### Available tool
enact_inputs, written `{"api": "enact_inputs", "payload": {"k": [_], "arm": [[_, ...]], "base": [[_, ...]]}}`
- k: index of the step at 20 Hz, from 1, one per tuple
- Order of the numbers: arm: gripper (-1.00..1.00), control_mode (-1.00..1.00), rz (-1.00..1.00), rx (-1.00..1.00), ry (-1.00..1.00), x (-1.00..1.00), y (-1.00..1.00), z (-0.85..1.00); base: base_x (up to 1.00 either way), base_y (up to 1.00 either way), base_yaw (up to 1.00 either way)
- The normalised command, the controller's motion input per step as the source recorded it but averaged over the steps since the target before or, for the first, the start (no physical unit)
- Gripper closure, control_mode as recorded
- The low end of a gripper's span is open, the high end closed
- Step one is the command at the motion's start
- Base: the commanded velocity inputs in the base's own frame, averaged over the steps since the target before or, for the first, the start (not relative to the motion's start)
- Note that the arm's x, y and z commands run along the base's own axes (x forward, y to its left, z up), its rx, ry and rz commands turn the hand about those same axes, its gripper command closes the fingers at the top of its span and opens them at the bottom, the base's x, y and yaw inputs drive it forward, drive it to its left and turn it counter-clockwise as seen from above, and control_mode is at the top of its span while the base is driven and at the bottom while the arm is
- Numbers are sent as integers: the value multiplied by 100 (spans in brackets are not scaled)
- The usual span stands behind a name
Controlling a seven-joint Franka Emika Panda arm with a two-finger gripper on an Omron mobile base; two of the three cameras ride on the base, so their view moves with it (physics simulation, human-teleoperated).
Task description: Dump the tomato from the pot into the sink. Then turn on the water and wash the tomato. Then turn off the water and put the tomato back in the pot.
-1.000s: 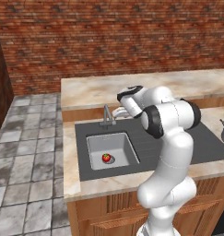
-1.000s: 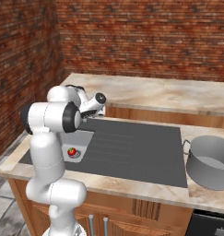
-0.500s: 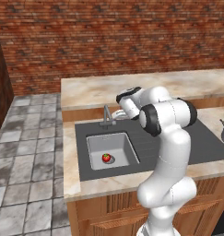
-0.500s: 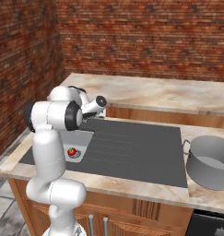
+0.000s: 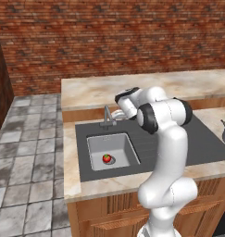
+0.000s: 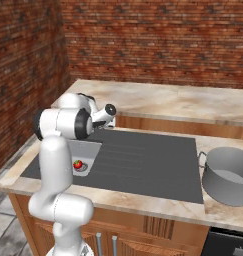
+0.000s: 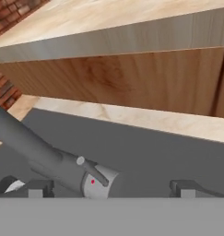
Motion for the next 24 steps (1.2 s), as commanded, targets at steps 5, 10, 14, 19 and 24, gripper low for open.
{"api": "enact_inputs", "payload": {"k": [5, 10, 14, 19, 24], "arm": [[-100, -100, 0, 0, 0, 23, 7, -14], [-100, -100, 0, 0, 0, 29, 9, -15], [-100, -100, 0, 0, 0, 29, 3, -16], [-100, -100, 0, 0, 0, 20, 0, -19], [100, -100, 0, 0, 0, 6, 0, -25]], "base": [[0, 0, 0], [0, 0, 0], [0, 0, 0], [0, 0, 0], [0, 0, 0]]}}
